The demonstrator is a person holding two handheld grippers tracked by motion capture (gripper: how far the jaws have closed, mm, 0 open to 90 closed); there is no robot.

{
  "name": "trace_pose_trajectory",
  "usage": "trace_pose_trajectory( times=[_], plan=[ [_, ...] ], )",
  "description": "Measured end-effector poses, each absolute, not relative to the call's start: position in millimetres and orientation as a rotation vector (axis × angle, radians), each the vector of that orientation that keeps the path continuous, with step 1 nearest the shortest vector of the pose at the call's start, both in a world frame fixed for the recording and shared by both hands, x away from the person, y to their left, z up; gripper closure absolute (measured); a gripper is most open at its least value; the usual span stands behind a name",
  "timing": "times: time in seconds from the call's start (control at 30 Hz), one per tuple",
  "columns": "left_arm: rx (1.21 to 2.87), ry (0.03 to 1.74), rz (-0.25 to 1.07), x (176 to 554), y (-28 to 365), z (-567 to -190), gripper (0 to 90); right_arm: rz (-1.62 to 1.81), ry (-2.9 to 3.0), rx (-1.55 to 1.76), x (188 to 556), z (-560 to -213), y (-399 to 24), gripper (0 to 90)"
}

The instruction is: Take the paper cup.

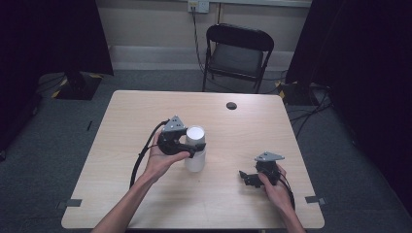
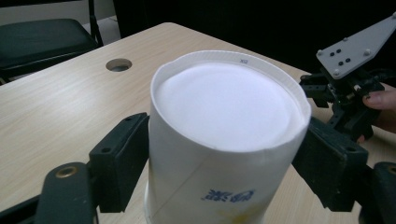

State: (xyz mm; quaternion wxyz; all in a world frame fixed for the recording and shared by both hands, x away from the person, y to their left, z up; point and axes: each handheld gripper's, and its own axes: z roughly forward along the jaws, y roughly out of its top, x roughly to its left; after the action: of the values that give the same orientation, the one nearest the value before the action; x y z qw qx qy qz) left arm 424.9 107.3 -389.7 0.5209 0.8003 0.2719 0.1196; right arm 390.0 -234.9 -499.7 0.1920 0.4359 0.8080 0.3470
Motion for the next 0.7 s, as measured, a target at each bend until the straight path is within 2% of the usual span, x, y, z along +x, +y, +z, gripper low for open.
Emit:
trace_pose_trajectory(
  times=[0.13,0.7],
  plan=[
    [1.932,0.673,0.280,427.8,105.1,-393.1,26.3,0.974,2.269,1.224,389.9,-499.7,-234.9,9.8],
    [1.940,0.681,0.293,425.6,106.9,-395.2,25.8,0.974,2.269,1.224,389.9,-499.7,-235.0,9.8]
  ],
)
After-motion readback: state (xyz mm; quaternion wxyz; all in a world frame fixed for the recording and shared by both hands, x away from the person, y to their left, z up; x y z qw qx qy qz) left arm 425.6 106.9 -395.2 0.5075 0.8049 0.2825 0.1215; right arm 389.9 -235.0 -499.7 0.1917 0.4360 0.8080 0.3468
